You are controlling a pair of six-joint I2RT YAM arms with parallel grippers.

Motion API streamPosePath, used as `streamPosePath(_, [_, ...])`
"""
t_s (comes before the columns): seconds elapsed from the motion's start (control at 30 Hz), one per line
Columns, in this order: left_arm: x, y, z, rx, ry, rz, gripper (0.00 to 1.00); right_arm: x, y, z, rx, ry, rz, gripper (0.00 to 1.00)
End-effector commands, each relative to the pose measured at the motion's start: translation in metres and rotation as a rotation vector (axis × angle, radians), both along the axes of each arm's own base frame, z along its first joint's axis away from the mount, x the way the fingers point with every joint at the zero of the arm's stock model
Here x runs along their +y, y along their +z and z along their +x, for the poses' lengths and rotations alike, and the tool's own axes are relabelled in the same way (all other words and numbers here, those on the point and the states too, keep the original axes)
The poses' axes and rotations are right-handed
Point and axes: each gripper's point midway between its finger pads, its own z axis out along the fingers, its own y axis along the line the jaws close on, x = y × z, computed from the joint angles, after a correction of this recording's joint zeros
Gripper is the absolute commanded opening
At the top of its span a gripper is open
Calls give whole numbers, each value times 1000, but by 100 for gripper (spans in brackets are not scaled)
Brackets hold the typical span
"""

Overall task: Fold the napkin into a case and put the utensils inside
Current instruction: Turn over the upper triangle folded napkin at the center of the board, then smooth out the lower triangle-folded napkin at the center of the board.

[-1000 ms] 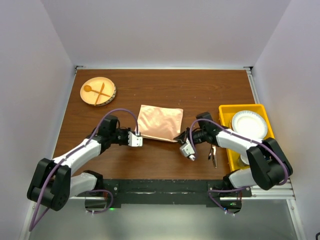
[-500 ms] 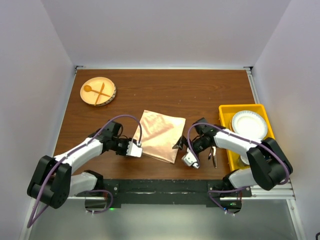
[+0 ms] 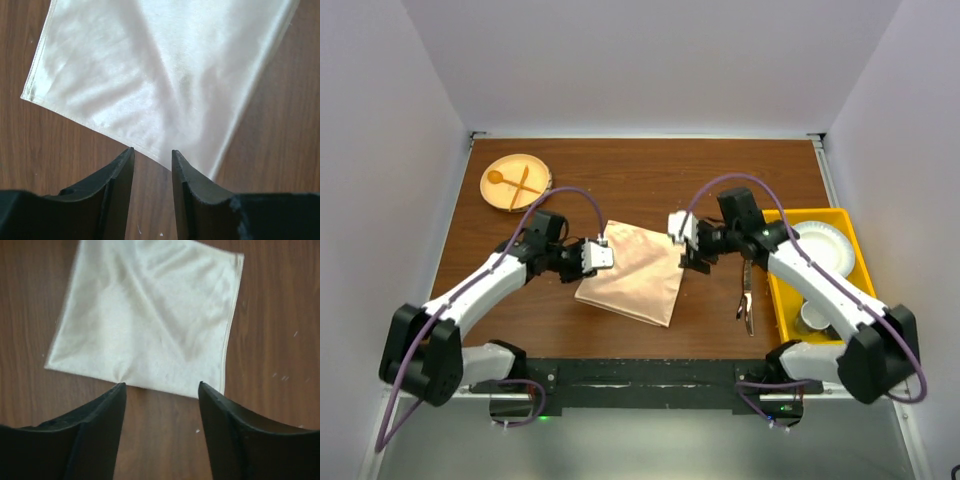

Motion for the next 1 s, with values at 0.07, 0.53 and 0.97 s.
streamPosePath(0.07, [-15,4,42,-22,142,-80,37,-14,-30,41,591,-660,83,53])
streamPosePath(0.53, [7,-57,24,20,113,84,33,-10,-100,105,883,-1029,153,52])
streamPosePath(0.97, [-2,-34,12,-6,60,20,36,-24,-86,105,1029,-1032,221,52])
